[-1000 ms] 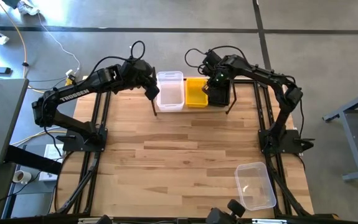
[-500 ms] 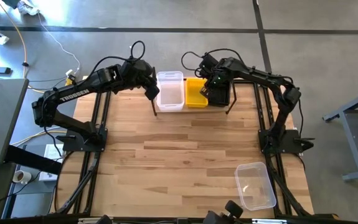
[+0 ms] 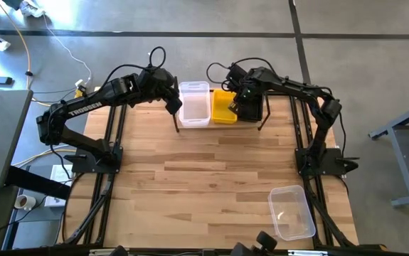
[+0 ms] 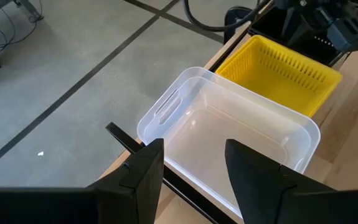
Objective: Stack baskets on shelf by color
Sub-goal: Adjust the yellow bins on the shelf
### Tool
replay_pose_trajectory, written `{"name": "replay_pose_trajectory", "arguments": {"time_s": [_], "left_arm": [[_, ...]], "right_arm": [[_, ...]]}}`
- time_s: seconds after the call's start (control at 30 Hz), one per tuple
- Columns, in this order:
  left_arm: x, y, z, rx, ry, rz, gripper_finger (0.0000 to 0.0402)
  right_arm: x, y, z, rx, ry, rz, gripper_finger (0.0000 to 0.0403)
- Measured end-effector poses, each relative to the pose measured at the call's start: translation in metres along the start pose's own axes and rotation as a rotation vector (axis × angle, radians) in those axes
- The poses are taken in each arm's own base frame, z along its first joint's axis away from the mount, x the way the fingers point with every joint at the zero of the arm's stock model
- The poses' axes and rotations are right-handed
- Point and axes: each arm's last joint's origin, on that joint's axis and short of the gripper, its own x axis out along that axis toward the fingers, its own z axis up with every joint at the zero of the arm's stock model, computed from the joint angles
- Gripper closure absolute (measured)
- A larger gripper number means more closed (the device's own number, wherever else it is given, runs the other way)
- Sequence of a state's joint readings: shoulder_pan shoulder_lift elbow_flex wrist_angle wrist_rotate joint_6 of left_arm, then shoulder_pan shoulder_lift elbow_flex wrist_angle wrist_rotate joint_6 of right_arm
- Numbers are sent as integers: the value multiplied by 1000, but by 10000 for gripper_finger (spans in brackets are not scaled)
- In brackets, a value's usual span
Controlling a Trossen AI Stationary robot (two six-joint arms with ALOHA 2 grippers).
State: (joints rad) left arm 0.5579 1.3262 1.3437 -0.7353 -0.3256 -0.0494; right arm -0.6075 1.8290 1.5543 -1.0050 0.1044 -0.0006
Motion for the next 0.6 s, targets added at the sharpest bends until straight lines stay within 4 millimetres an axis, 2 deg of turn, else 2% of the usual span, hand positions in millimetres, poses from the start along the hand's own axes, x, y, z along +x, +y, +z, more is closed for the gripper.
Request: {"name": "replay_pose_trajectory", "arguments": {"time_s": [0.43, 0.6], "left_arm": [[0, 0, 0, 0, 0, 0, 241], [0, 0, 0, 0, 0, 0, 241]], "right_arm": [[-4, 9, -3, -23, 22, 11, 324], [-16, 19, -9, -11, 34, 24, 324]]}}
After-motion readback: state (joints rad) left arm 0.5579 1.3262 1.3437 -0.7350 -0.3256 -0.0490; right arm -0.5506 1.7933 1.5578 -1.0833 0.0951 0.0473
